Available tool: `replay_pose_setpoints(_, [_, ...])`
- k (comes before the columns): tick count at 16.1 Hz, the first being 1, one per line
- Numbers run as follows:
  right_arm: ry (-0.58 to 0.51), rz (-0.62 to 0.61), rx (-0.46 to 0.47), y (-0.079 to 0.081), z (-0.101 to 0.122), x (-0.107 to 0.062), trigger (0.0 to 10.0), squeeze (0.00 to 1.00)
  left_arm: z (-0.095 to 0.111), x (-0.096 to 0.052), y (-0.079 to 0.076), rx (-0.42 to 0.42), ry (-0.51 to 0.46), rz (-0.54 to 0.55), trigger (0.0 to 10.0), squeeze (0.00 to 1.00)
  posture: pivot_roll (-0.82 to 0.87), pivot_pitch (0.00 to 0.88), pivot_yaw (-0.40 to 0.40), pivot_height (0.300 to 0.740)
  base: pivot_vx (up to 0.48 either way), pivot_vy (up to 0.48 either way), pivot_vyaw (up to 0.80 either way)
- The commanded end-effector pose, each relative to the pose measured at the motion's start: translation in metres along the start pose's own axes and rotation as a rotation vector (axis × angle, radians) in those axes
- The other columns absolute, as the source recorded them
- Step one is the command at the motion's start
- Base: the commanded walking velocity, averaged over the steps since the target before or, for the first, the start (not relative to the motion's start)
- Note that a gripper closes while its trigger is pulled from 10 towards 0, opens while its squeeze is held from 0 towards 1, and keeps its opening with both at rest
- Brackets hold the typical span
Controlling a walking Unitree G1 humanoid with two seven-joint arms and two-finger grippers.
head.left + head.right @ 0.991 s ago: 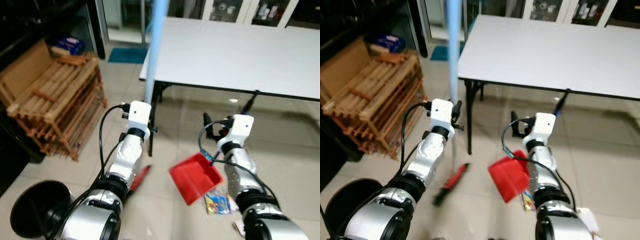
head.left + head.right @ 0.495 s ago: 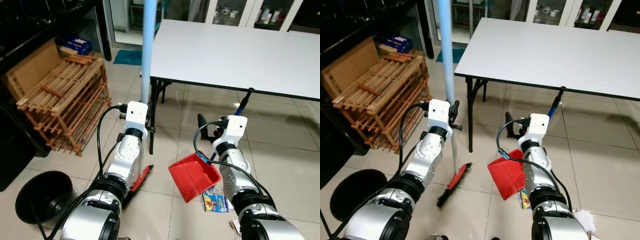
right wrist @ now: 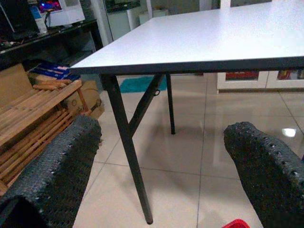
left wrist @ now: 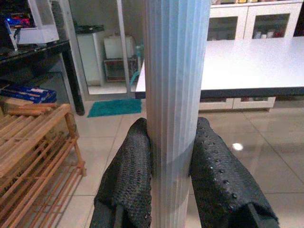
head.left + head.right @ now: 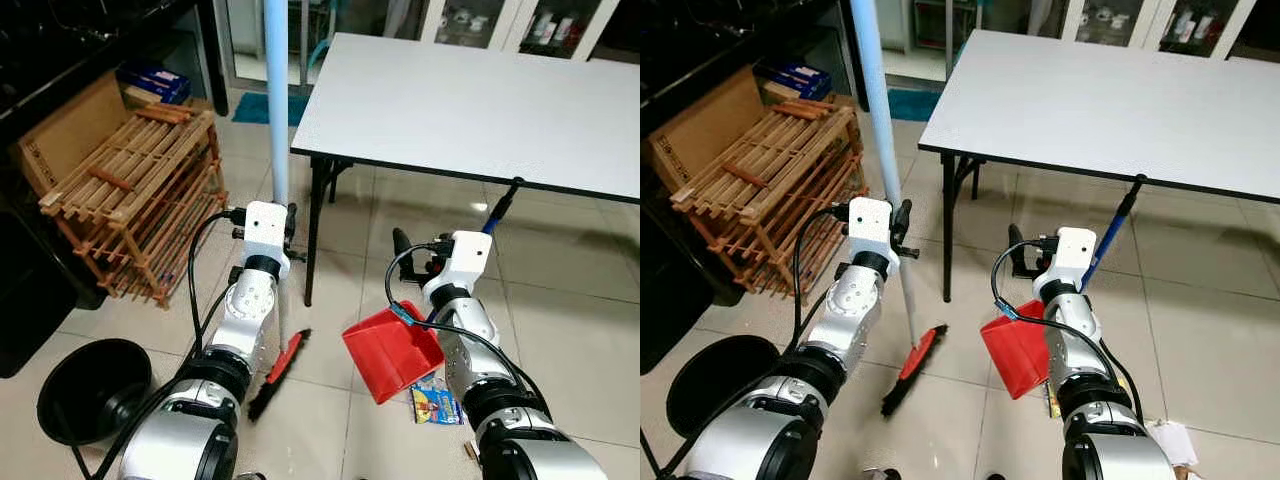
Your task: Sweep floor
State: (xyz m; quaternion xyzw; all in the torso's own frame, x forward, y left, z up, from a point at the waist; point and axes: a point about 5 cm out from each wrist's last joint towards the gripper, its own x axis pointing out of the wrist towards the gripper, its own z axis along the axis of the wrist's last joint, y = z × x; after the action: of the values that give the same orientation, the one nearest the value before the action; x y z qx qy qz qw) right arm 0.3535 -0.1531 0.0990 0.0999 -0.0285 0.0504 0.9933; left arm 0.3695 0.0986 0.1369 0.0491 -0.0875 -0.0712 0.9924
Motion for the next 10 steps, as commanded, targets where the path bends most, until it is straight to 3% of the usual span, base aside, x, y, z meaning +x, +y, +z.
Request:
replay_pose_setpoints(1, [0.015,-0.012,0.0,-0.0024,0.0006,0.0012,10.0,0.0,0.0101,0.0036,-0.0017,-0.002,-0.047,-0.005,10.0,0.0,0.05,0.149,-0.03,0.74,0.0,0.0,0.0])
replay_pose_setpoints(3, [0.013,0.0,0.011,-0.001,-0.0014,-0.0005,10.0,0.0,0.0097,0.0035,-0.0019,0.0,-0.044,-0.008,10.0,0.0,0.05,0.156,-0.029,0.74,0.0,0.0,-0.73])
replay_pose_setpoints(10, [0.008,0.016,0.007,0.0013,-0.0003,0.0002,10.0,0.0,0.0101,0.0042,-0.0011,0.003,-0.043,-0.007,10.0,0.0,0.05,0.157,-0.028,0.74,0.0,0.0,0.0])
